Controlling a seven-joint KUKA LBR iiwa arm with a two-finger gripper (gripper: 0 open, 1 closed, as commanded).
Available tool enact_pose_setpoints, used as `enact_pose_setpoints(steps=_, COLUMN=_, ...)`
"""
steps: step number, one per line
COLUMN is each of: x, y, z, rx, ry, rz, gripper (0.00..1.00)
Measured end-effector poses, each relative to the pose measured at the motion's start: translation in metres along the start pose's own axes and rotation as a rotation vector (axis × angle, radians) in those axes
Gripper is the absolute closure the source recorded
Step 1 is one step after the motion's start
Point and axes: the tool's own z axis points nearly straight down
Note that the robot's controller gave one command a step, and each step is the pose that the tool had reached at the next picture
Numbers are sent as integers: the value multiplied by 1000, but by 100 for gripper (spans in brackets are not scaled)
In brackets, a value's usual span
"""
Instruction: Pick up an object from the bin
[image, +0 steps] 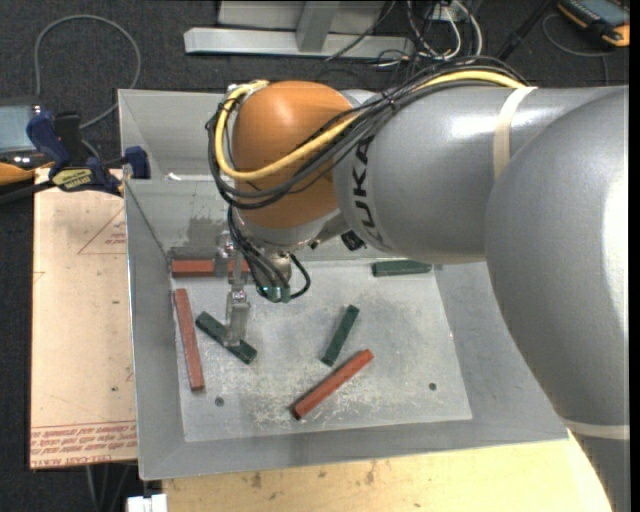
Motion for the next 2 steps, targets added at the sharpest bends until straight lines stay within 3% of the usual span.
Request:
enact_pose_setpoints(steps=1, x=1, y=5, z=125, rx=0, ry=-1, rz=62, gripper=0)
enact_pose_setpoints(steps=2, x=-1, y=5, z=120, rx=-2, ry=-8, rz=65, gripper=100)
